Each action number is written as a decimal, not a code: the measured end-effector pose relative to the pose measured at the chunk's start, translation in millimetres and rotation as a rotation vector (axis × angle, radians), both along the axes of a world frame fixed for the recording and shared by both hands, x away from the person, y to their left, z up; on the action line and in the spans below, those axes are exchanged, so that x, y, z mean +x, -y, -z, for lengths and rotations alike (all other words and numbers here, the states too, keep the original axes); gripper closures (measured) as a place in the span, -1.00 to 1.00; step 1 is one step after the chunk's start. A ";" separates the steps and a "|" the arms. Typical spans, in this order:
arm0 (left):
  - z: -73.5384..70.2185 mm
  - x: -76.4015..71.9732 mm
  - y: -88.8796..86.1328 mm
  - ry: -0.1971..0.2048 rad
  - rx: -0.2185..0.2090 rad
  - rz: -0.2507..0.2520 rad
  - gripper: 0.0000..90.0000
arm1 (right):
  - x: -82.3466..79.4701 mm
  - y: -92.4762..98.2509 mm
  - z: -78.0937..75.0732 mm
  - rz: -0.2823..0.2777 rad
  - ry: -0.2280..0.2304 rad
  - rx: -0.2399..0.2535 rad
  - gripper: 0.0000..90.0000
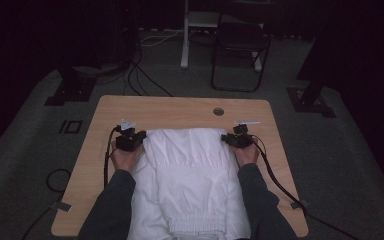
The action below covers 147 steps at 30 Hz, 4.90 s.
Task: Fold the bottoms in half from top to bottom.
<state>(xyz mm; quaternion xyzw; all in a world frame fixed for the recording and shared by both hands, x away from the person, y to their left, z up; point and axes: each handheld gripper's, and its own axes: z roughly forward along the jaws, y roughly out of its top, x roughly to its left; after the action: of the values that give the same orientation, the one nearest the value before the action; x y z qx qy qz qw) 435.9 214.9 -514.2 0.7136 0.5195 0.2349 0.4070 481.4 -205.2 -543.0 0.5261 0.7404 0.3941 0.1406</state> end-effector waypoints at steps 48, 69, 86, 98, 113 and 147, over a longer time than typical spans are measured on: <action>10.4 21.8 8.2 -0.127 -0.160 0.085 0.83 | 9.7 -4.3 -6.5 -0.023 0.019 0.095 0.86; -49.8 -60.4 -3.8 0.085 -0.212 0.275 0.83 | -87.0 28.1 -61.9 -0.237 0.317 0.137 0.85; 26.8 -128.1 21.5 -0.122 0.068 0.370 0.81 | -168.8 29.7 8.7 -0.307 0.115 0.032 0.84; 35.0 -85.1 46.1 -0.078 0.129 0.292 0.81 | -141.6 22.7 19.7 -0.247 0.072 -0.030 0.83; 34.6 -6.7 57.2 -0.099 0.029 0.139 0.80 | -68.1 14.9 13.1 -0.103 0.054 -0.079 0.83; -76.3 -58.4 57.6 0.113 -0.081 0.274 0.29 | -126.8 10.5 -94.1 -0.127 0.399 -0.011 0.05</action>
<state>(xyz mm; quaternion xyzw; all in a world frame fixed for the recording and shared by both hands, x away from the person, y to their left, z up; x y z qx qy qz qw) 377.4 157.3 -437.9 0.7463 0.4027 0.1960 0.4924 354.6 -215.7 -448.8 0.3892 0.7315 0.4946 0.2622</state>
